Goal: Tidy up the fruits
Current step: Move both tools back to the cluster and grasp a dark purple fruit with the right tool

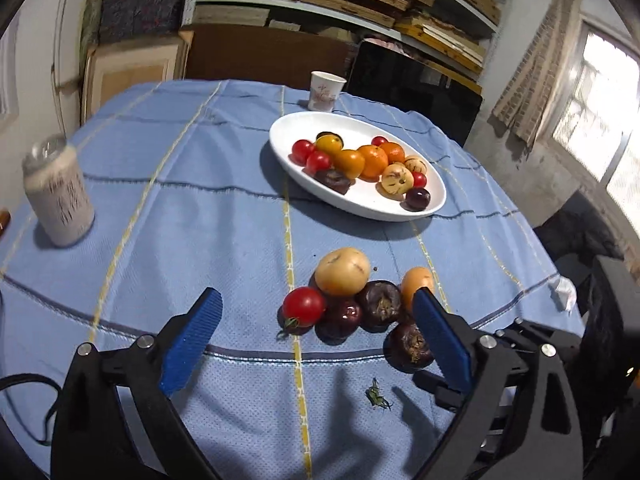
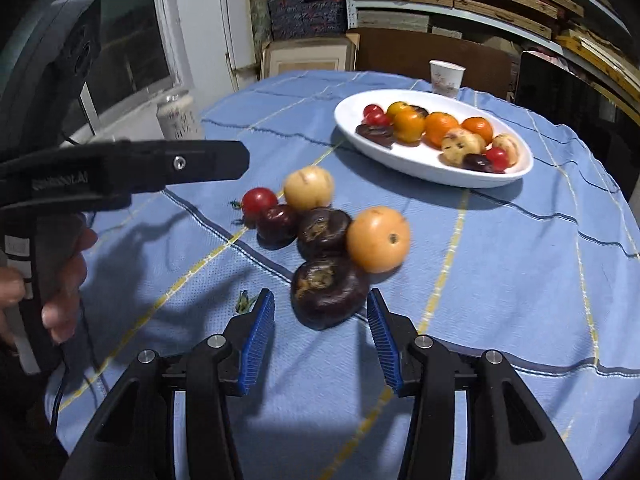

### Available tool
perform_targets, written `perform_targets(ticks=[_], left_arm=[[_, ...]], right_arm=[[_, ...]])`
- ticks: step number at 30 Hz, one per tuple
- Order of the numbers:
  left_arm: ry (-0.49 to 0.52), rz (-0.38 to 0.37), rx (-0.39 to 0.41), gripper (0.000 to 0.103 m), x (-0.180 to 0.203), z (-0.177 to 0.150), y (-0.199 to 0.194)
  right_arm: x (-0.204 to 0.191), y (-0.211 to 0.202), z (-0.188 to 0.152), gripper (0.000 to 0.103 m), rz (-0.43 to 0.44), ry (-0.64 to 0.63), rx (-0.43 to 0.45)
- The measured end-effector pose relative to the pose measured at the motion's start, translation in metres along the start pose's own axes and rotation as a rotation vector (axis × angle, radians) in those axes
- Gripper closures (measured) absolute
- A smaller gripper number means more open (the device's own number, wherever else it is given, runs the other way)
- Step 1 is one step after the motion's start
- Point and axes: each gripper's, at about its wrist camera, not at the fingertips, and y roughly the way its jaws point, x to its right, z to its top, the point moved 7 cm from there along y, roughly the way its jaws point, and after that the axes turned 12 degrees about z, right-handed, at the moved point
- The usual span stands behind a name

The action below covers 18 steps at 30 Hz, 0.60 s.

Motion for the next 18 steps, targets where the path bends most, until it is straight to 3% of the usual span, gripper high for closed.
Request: perform_targets(ticks=[4, 10, 18], left_arm=[[-0.048, -0.009, -0.014, 0.009, -0.012, -0.004, 0.011], [0.014, 0.015, 0.002, 0.009, -0.002, -0.008, 0.012], [0.164, 0.075, 0.017, 0.009, 0.02, -0.02, 0.014]], right_arm=[[0.007, 0.015, 0.004, 0.055, -0.03, 0.032, -0.029], [0.009, 0.021, 0.001, 0.055, -0.007, 0.041, -0.046], [0.022, -0.023, -0.004, 0.056, 0.071, 0.104, 0.111]])
